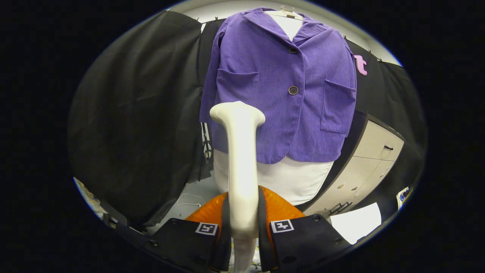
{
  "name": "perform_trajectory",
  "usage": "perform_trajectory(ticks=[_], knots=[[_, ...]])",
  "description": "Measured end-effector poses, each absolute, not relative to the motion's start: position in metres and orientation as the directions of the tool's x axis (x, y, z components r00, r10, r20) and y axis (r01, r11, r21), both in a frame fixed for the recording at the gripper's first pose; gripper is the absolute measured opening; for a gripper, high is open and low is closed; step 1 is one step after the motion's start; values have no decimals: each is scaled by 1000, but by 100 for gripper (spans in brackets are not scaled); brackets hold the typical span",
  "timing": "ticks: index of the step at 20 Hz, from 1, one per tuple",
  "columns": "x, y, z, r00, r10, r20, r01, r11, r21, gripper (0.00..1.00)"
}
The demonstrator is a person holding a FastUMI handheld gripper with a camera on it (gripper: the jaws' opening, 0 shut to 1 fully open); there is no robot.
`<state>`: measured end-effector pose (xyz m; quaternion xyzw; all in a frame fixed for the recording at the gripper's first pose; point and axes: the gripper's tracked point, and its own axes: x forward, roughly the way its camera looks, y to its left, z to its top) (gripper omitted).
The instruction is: Iron the clothes twice with a garment steamer, once on the left side and once on the right side.
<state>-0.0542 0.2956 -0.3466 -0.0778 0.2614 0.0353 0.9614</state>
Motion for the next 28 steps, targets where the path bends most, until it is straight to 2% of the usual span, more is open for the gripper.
perform_trajectory(ticks=[5, 15, 21, 28], knots=[[-52, 302, -313, 885, 81, -458, -153, 981, -122, 37], [-66, 268, -188, 957, 161, -242, -192, 975, -113, 37], [-86, 208, -125, 984, 138, -116, -148, 986, -81, 37], [-111, 135, -74, 996, 85, -33, -87, 994, -72, 37]])
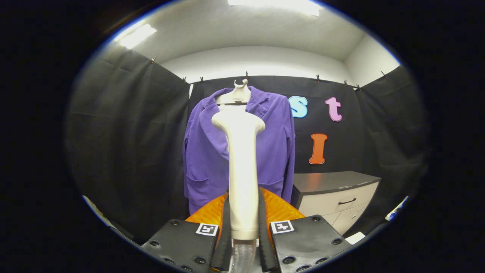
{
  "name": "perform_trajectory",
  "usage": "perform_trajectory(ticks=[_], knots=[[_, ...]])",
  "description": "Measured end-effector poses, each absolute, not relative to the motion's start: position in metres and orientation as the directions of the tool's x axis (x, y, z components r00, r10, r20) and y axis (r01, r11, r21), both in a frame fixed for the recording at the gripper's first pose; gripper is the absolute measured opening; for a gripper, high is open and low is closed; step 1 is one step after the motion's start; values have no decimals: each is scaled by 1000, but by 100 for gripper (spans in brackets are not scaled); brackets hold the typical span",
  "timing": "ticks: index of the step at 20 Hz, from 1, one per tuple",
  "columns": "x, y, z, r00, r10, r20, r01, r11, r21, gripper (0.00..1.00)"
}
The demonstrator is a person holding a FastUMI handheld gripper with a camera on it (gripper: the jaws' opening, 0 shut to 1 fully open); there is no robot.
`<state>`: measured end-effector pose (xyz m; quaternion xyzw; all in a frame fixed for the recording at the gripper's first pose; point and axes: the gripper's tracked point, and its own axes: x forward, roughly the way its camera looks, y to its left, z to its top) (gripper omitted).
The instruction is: Iron the clothes twice with a garment steamer, once on the left side and once on the right side.
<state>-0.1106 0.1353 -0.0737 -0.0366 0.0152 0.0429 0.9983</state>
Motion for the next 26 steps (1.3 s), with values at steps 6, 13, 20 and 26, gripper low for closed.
perform_trajectory(ticks=[6, 13, 20, 26], knots=[[-146, 73, -61, 1000, 27, -5, -27, 997, -68, 37], [-172, 46, -67, 1000, 22, -13, -23, 996, -83, 37], [-178, 45, -80, 999, 37, -23, -39, 996, -82, 37], [-180, 39, -71, 999, 33, -2, -33, 997, -71, 37]])
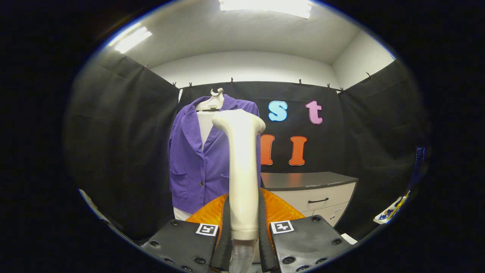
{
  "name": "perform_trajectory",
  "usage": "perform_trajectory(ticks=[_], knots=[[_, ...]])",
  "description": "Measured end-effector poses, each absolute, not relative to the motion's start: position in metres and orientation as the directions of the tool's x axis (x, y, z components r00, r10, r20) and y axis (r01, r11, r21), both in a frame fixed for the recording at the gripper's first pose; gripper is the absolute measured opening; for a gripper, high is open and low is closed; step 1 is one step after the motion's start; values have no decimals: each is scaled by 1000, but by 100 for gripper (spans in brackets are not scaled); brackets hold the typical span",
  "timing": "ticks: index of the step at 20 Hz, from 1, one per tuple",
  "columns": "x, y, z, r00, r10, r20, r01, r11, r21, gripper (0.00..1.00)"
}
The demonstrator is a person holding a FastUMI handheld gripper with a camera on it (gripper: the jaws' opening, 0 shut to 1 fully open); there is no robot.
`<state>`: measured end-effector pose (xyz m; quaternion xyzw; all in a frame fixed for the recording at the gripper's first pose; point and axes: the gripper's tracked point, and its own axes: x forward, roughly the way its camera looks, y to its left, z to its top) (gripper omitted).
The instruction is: Iron the clothes twice with a garment steamer, once on the left side and once on the right side.
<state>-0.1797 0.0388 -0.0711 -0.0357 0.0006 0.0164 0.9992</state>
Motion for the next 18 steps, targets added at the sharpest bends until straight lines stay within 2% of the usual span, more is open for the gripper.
perform_trajectory(ticks=[18], knots=[[-181, 26, -76, 1000, 12, -6, -13, 998, -60, 37]])
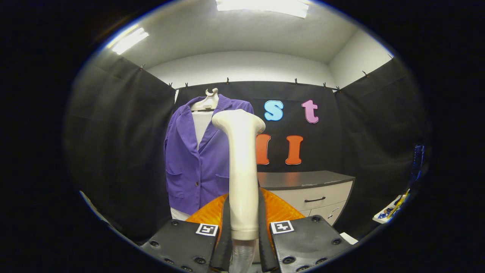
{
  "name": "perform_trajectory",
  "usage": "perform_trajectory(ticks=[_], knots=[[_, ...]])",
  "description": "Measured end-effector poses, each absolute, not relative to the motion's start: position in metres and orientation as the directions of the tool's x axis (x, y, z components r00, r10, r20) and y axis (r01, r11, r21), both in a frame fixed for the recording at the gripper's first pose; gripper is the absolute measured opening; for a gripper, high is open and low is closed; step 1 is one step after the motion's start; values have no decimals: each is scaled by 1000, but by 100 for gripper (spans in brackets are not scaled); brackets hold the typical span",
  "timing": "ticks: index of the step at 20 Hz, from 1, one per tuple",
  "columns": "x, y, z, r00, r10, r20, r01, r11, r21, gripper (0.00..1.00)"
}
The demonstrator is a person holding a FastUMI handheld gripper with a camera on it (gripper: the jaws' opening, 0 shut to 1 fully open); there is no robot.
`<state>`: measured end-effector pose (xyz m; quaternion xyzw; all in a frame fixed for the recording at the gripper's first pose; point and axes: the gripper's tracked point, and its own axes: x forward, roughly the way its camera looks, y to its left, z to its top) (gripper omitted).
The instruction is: Iron the clothes twice with a garment steamer, once on the left side and once on the right side.
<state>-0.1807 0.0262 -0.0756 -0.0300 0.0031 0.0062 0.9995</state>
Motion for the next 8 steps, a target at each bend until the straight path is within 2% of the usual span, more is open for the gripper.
perform_trajectory(ticks=[8], knots=[[-181, 28, -77, 1000, 15, -8, -16, 998, -63, 37]])
